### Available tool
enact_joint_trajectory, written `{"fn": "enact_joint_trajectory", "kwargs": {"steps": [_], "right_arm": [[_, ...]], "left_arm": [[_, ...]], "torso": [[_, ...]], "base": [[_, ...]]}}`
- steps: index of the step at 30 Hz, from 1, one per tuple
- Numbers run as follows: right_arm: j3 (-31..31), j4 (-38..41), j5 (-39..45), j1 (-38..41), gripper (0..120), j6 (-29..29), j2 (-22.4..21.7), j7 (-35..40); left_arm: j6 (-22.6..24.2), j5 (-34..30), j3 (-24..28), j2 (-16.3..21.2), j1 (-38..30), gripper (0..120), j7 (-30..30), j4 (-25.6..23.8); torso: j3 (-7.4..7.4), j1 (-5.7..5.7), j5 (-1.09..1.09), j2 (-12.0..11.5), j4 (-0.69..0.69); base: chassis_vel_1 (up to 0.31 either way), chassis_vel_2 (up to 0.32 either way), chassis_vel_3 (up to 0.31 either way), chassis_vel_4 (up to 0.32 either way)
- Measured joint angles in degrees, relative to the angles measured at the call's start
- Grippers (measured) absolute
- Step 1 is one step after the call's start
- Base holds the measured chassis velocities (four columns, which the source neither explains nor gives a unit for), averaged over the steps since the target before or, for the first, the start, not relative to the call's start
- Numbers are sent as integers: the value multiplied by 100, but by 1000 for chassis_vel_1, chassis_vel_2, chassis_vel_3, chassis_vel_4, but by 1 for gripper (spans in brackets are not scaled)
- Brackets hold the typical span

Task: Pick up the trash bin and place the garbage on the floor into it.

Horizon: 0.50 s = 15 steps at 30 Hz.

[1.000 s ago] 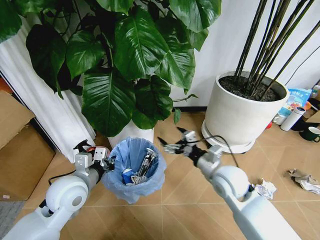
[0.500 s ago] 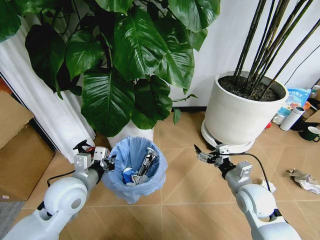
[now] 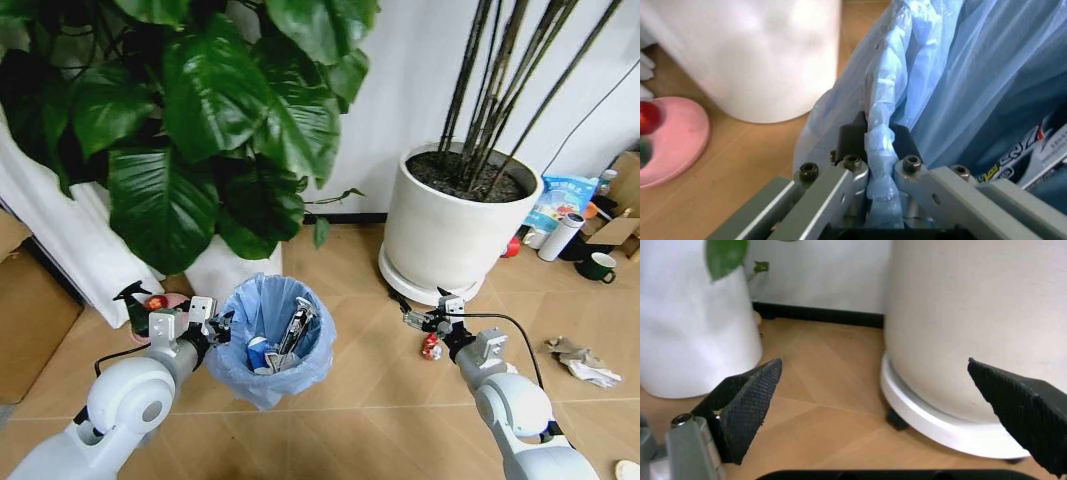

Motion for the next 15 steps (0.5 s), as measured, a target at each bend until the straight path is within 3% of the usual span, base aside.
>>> {"fn": "enact_joint_trajectory", "kwargs": {"steps": [8, 15], "right_arm": [[0, -580, -59, 98, 100, 247, 28, -12], [5, -2167, -83, 489, 100, 422, 74, -29]], "left_arm": [[-6, 12, 17, -36, 17, 0, -8, -15], [-15, 11, 10, -9, 39, 0, -18, -76]], "torso": [[0, 0, 2, 0, -1], [1, 0, -1, -1, -1]], "base": [[-147, -140, 144, 149], [-22, -20, 27, 34]]}}
